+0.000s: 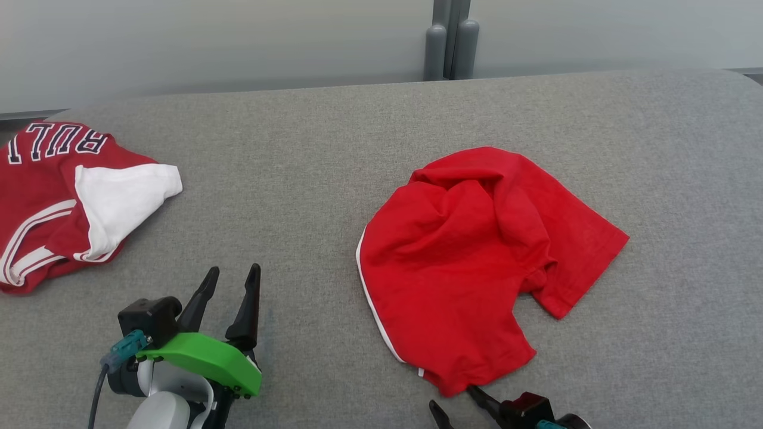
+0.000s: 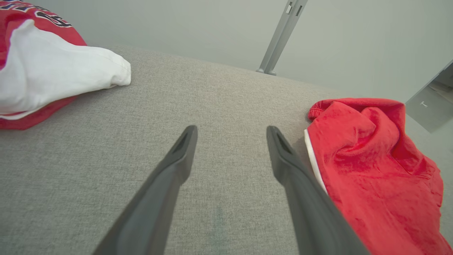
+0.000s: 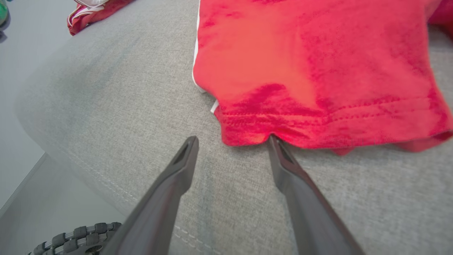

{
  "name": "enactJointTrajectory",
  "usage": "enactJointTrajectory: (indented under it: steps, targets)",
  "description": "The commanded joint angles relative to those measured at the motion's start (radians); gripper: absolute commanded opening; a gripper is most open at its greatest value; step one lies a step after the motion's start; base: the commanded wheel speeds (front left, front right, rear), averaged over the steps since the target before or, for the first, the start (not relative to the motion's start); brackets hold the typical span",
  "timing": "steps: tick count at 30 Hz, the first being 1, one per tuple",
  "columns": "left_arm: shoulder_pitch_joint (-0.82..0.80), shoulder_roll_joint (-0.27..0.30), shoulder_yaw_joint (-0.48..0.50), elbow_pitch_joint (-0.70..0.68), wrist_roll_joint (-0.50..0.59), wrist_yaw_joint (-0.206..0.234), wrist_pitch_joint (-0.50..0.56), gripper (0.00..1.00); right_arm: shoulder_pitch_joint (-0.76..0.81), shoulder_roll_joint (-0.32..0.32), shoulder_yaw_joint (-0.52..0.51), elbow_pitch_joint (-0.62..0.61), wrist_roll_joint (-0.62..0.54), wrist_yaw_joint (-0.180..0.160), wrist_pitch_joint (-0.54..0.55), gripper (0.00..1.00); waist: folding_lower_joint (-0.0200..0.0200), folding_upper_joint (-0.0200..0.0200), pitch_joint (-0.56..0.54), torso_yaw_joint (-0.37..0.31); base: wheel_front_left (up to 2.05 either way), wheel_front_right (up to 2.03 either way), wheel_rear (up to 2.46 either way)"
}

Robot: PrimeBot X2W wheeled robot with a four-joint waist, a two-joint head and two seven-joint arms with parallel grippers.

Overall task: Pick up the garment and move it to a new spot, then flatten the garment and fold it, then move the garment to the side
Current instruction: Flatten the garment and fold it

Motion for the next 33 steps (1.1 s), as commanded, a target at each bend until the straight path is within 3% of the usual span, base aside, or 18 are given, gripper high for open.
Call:
enactJointTrajectory:
  steps: [1,8,22,24,25,27,28,33]
  targets:
    - [-0.008,0.007,-0.001,0.002,-0.003,0.004,-0.006,1.0,0.0,-0.001,0.014,0.012,0.017,-0.001,-0.003,1.0,0.0,0.0,0.001,0.004,0.0,0.0,0.0]
    - [-0.006,0.01,-0.001,0.004,-0.006,0.008,-0.01,1.0,0.007,0.001,0.073,0.015,0.039,-0.001,-0.003,1.0,0.0,0.0,0.007,0.002,0.0,0.0,0.0]
    - [-0.024,0.015,-0.01,0.011,-0.012,0.012,-0.008,1.0,-0.04,-0.001,0.048,-0.04,0.026,-0.001,-0.003,0.97,0.0,0.0,0.018,-0.013,0.0,0.0,0.0]
    - [-0.024,0.014,-0.011,0.014,-0.013,0.013,-0.009,1.0,-0.044,-0.001,0.049,-0.031,0.027,-0.001,-0.003,0.87,0.0,0.0,0.019,-0.013,0.0,0.0,0.0]
    - [-0.024,0.014,-0.011,0.015,-0.013,0.013,-0.01,1.0,-0.047,-0.002,0.043,-0.028,0.027,-0.001,-0.003,0.76,0.0,0.0,0.02,-0.013,0.0,0.0,0.0]
    - [-0.023,0.013,-0.012,0.016,-0.014,0.014,-0.012,1.0,-0.058,-0.002,0.031,-0.031,0.032,-0.001,-0.003,0.33,0.0,0.0,0.02,-0.013,0.0,0.0,0.0]
    - [-0.022,0.013,-0.012,0.017,-0.014,0.014,-0.012,1.0,-0.063,-0.001,0.022,-0.041,0.028,-0.001,-0.003,0.02,0.0,0.0,0.021,-0.014,0.0,0.0,0.0]
    - [-0.017,0.02,-0.006,0.011,-0.02,0.02,-0.015,1.0,-0.049,-0.001,-0.066,-0.072,0.013,-0.001,-0.003,0.0,0.0,0.0,0.022,-0.021,0.0,0.0,0.0]
